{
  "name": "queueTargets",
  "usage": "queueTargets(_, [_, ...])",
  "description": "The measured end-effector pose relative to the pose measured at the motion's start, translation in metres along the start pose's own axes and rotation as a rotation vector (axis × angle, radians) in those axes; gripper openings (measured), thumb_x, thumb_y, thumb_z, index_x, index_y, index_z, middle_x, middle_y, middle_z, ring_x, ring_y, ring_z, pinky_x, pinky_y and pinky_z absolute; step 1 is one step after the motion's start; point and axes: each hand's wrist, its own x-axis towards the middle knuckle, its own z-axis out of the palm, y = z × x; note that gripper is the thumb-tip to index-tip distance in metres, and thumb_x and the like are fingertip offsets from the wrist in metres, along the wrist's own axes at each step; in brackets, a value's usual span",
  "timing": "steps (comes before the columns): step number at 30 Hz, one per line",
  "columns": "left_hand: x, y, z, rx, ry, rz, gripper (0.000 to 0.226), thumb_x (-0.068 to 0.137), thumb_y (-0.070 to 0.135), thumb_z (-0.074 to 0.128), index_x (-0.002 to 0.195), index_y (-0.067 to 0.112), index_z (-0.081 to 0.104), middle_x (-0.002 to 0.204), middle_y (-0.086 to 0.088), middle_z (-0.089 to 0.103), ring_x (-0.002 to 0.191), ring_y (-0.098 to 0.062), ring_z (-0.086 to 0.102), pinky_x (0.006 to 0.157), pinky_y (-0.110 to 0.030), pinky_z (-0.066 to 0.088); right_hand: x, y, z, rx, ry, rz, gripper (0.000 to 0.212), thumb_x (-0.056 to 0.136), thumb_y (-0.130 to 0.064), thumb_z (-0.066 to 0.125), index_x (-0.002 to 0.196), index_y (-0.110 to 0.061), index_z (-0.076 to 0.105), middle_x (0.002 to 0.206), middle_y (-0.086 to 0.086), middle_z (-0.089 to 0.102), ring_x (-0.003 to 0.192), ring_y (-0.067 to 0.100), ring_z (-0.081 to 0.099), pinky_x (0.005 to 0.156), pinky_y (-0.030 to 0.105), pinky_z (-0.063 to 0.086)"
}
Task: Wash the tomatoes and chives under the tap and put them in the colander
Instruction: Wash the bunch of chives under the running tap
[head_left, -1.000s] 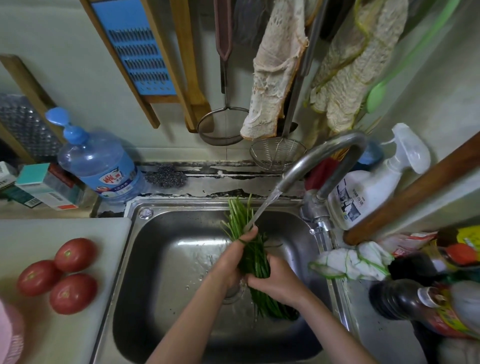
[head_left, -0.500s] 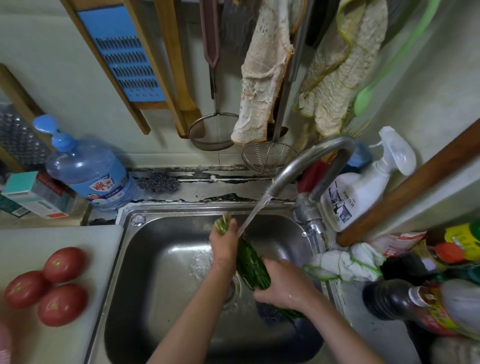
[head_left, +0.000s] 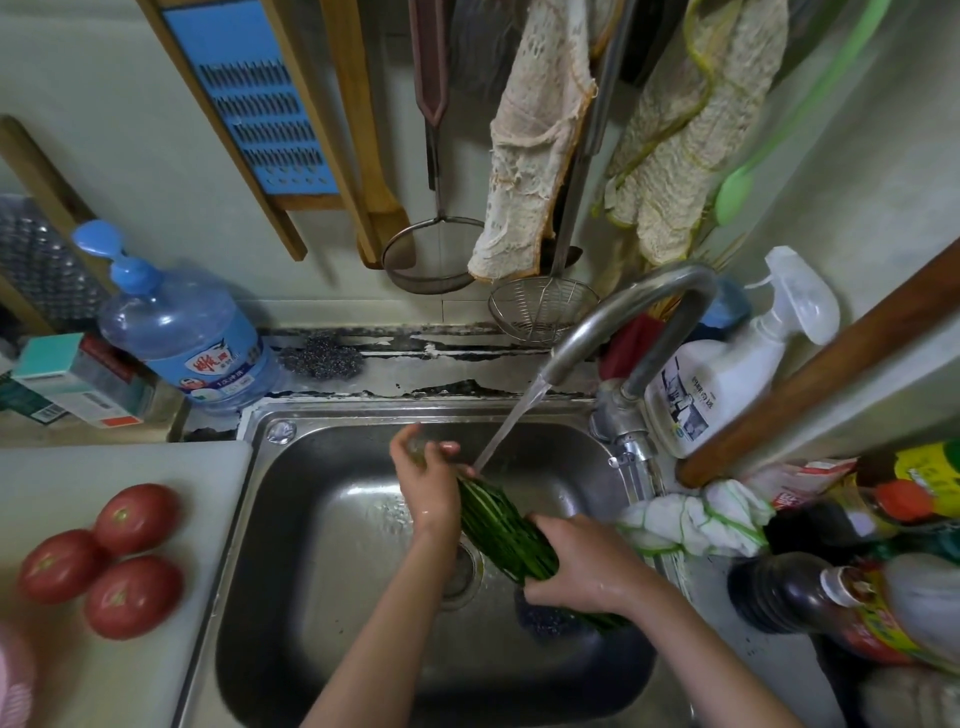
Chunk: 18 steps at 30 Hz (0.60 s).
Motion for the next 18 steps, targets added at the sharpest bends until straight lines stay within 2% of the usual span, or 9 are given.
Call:
queueTargets(1, [0.001, 0.0, -0.004, 0.001, -0.035, -0.003, 0.024, 0.099, 0.006, 0.042, 0.118, 0.02, 0.047, 0.095, -0.01, 0.061, 0.061, -0.016, 0.06, 0.056, -0.03, 0.057, -0.001, 0.001, 0.0, 0.034, -0.013, 0.015, 0.028, 0.073, -0.037, 0.064, 0.095, -0.024, 0.055, 0.081, -0.005, 0.063, 0.07, 0.01, 0.059, 0.059, 0.023, 0.045])
queueTargets(3, [0.004, 0.007, -0.012, -0.121, -0.09, -0.165, 0.021, 0.097, 0.016, 0.05, 0.117, 0.013, 0.054, 0.104, -0.011, 0.061, 0.076, -0.018, 0.063, 0.067, -0.038, 0.057, -0.002, 0.001, 0.001, 0.101, -0.033, 0.034, 0.024, 0.074, -0.036, 0.065, 0.093, -0.025, 0.055, 0.077, -0.007, 0.062, 0.066, 0.006, 0.057, 0.056, 0.021, 0.044])
queueTargets(4, [0.004, 0.011, -0.018, -0.189, -0.143, -0.269, 0.028, 0.095, 0.031, 0.053, 0.11, 0.009, 0.058, 0.099, -0.01, 0.062, 0.078, -0.02, 0.062, 0.068, -0.039, 0.055, -0.002, 0.001, 0.001, 0.141, -0.041, 0.04, 0.023, 0.074, -0.035, 0.065, 0.092, -0.026, 0.056, 0.077, -0.008, 0.061, 0.065, 0.005, 0.057, 0.057, 0.022, 0.045])
queueTargets(6, [0.002, 0.015, -0.031, -0.169, -0.288, -0.422, 0.058, 0.083, 0.065, 0.049, 0.094, 0.01, 0.063, 0.085, -0.01, 0.065, 0.078, -0.026, 0.063, 0.08, -0.043, 0.049, 0.001, 0.0, 0.001, 0.221, -0.052, 0.052, 0.022, 0.073, -0.035, 0.067, 0.09, -0.027, 0.056, 0.078, -0.007, 0.062, 0.068, 0.007, 0.059, 0.062, 0.026, 0.049])
queueTargets(8, [-0.01, 0.011, -0.04, -0.085, -0.443, -0.453, 0.071, 0.075, 0.076, 0.048, 0.096, 0.011, 0.065, 0.089, -0.013, 0.07, 0.09, -0.03, 0.064, 0.093, -0.048, 0.044, 0.006, -0.004, 0.001, 0.297, -0.071, 0.057, 0.019, 0.072, -0.034, 0.068, 0.087, -0.029, 0.056, 0.078, -0.006, 0.062, 0.069, 0.008, 0.06, 0.066, 0.029, 0.051])
queueTargets(10, [-0.026, 0.005, -0.044, -0.087, -0.542, -0.49, 0.076, 0.068, 0.071, 0.062, 0.109, 0.006, 0.065, 0.103, -0.015, 0.069, 0.101, -0.032, 0.063, 0.095, -0.049, 0.045, 0.011, -0.011, 0.0, 0.345, -0.091, 0.036, 0.017, 0.072, -0.032, 0.068, 0.083, -0.03, 0.056, 0.077, -0.006, 0.061, 0.071, 0.009, 0.061, 0.068, 0.031, 0.052])
queueTargets(12, [-0.031, 0.001, -0.043, -0.158, -0.513, -0.515, 0.075, 0.07, 0.053, 0.074, 0.121, 0.0, 0.061, 0.113, -0.017, 0.066, 0.106, -0.031, 0.062, 0.096, -0.046, 0.049, 0.017, -0.02, -0.001, 0.337, -0.105, 0.002, 0.018, 0.071, -0.031, 0.068, 0.081, -0.032, 0.053, 0.079, -0.006, 0.062, 0.075, 0.012, 0.063, 0.069, 0.031, 0.053])
queueTargets(15, [-0.026, 0.002, -0.038, -0.217, -0.398, -0.521, 0.041, 0.072, 0.026, 0.072, 0.104, 0.0, 0.066, 0.096, -0.014, 0.068, 0.085, -0.024, 0.068, 0.079, -0.036, 0.058, 0.026, -0.029, -0.002, 0.285, -0.117, -0.026, 0.025, 0.071, -0.034, 0.068, 0.09, -0.031, 0.053, 0.089, -0.005, 0.062, 0.081, 0.014, 0.063, 0.073, 0.033, 0.054])
queueTargets(18, [-0.016, 0.008, -0.037, -0.269, -0.365, -0.509, 0.025, 0.078, 0.022, 0.066, 0.094, 0.003, 0.063, 0.085, -0.012, 0.068, 0.077, -0.025, 0.069, 0.072, -0.037, 0.058, 0.034, -0.027, -0.007, 0.461, -0.156, -0.027, 0.053, 0.073, -0.041, 0.075, 0.12, -0.032, 0.054, 0.117, -0.015, 0.06, 0.099, 0.005, 0.062, 0.083, 0.023, 0.052])
